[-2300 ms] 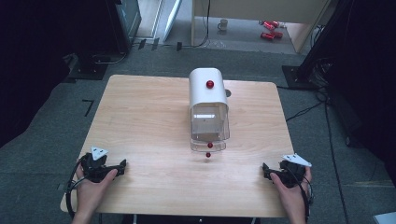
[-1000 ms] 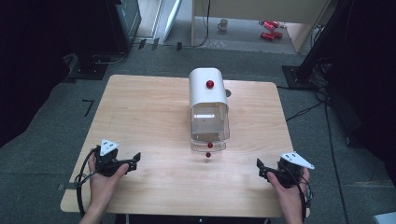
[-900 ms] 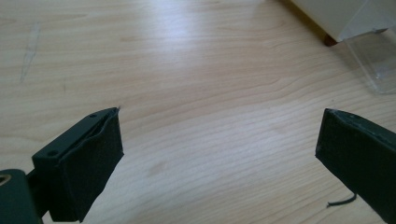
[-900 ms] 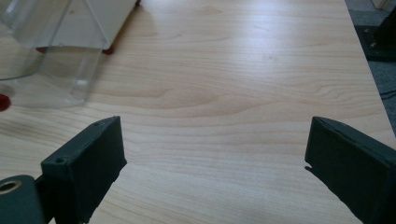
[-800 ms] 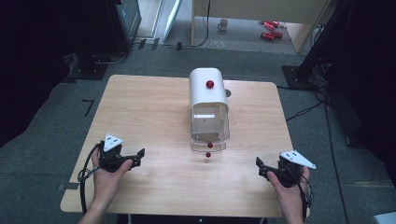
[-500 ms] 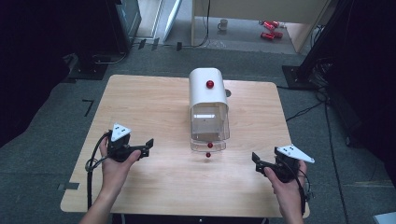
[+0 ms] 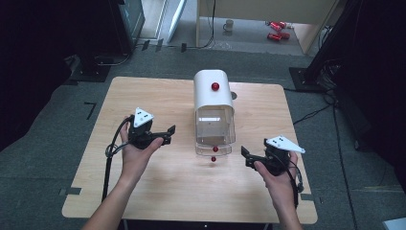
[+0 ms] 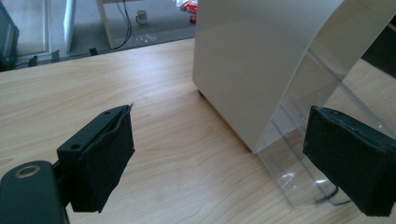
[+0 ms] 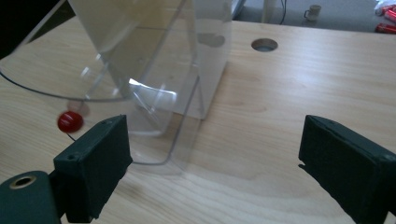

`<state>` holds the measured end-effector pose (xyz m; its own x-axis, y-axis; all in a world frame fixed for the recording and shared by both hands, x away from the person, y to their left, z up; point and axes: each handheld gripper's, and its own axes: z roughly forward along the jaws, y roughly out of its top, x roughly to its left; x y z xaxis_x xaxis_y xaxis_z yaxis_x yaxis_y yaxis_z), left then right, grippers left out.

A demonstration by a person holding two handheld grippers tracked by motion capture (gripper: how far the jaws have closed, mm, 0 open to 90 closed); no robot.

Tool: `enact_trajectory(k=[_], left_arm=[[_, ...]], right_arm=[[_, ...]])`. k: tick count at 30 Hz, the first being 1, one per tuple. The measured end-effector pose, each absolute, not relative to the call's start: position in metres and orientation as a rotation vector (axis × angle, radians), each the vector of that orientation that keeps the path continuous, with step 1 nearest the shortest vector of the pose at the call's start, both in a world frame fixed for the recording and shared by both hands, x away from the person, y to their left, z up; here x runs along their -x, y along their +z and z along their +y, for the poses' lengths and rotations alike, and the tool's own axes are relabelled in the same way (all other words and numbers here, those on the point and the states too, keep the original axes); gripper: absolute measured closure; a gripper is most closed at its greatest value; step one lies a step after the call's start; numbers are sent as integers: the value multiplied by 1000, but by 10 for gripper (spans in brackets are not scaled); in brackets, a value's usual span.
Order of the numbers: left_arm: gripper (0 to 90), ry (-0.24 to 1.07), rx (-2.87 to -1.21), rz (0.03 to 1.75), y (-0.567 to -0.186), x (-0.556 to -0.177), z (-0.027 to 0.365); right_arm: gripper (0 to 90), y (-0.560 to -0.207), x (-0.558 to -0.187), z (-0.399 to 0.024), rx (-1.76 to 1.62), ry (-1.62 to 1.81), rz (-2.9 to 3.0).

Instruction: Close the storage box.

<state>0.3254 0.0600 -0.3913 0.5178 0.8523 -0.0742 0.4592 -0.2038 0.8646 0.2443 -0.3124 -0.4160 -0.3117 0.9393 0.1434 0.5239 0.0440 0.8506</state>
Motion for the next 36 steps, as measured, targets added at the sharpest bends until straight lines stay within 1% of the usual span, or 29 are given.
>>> enact_trajectory(k=[10,11,12,16,17,24,26,27,29,32,34,36], left_arm=[[87,532,-1855,1039,-381,-335,30],[95,533,-1856,1037,-381,-337,25],[124,533,-1856,1037,-381,-337,25],[137,526,-1852,1037,-381,-342,16],[140,524,-1854,1032,-380,-344,12],[167,539,-1860,1031,-376,-354,1],[214,556,-1864,1026,-375,-356,-2],[251,558,-1875,1010,-374,-357,-6],[276,557,-1882,1002,-374,-358,-9],[305,560,-1892,982,-373,-358,-16],[314,573,-1894,978,-373,-359,-21],[345,600,-1900,982,-373,-360,-24]], right_arm=[[87,-393,-262,-281,-1403,1253,1881],[87,-391,-263,-279,-1402,1256,1880],[87,-390,-264,-278,-1402,1262,1877],[89,-387,-268,-273,-1392,1284,1874],[157,-388,-270,-269,-1376,1271,1882],[185,-390,-269,-264,-1361,1292,1891],[198,-390,-267,-264,-1361,1298,1890],[222,-391,-265,-265,-1366,1307,1892],[229,-392,-264,-265,-1367,1311,1896],[286,-396,-262,-267,-1379,1330,1904],[298,-397,-261,-268,-1381,1337,1908],[324,-398,-261,-268,-1381,1354,1912]])
